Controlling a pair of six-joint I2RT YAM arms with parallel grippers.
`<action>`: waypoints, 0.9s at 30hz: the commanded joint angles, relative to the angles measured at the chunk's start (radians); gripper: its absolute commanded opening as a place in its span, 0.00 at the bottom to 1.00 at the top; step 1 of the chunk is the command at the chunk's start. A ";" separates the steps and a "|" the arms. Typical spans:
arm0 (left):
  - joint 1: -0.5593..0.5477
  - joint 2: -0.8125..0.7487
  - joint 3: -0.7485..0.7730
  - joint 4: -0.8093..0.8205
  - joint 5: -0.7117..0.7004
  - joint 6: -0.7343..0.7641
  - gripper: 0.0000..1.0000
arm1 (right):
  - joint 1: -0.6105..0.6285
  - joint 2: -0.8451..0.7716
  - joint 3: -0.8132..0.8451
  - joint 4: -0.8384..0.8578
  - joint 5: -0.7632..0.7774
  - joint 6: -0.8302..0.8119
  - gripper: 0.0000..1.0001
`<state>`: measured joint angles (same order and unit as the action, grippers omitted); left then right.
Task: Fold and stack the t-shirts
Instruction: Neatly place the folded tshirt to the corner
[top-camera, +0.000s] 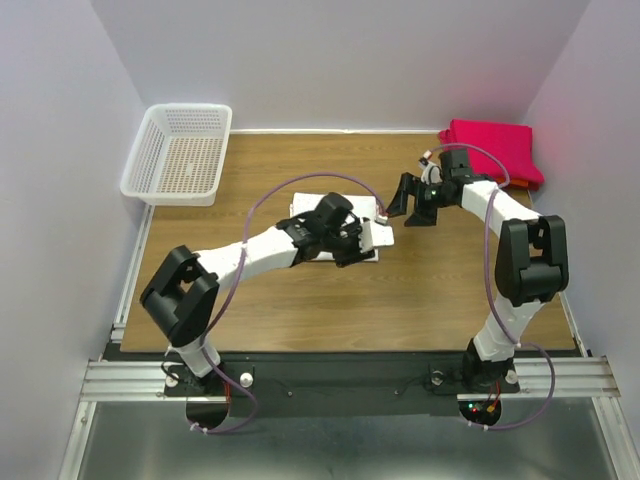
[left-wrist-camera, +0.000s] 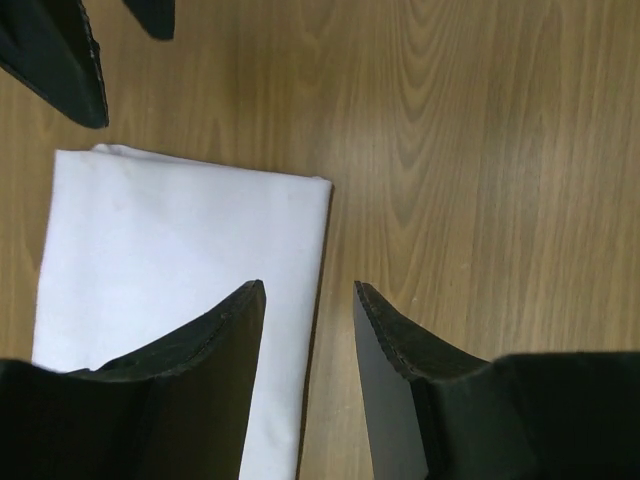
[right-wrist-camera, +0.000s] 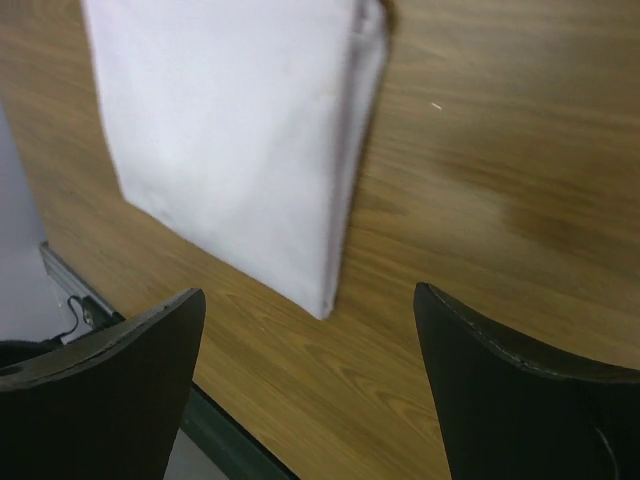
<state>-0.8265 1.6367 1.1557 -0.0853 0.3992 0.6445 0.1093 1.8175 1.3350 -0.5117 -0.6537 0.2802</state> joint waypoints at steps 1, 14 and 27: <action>-0.075 0.057 0.009 0.117 -0.146 0.101 0.52 | -0.049 -0.090 -0.085 0.027 0.103 0.098 0.92; -0.126 0.308 0.113 0.186 -0.226 0.178 0.48 | -0.099 -0.173 -0.275 0.139 0.144 0.241 0.92; -0.062 0.338 0.185 0.162 -0.090 0.018 0.00 | -0.103 -0.196 -0.522 0.458 0.005 0.426 0.92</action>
<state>-0.9325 2.0037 1.2652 0.0761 0.2089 0.7834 0.0124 1.6493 0.8944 -0.2619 -0.5884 0.5785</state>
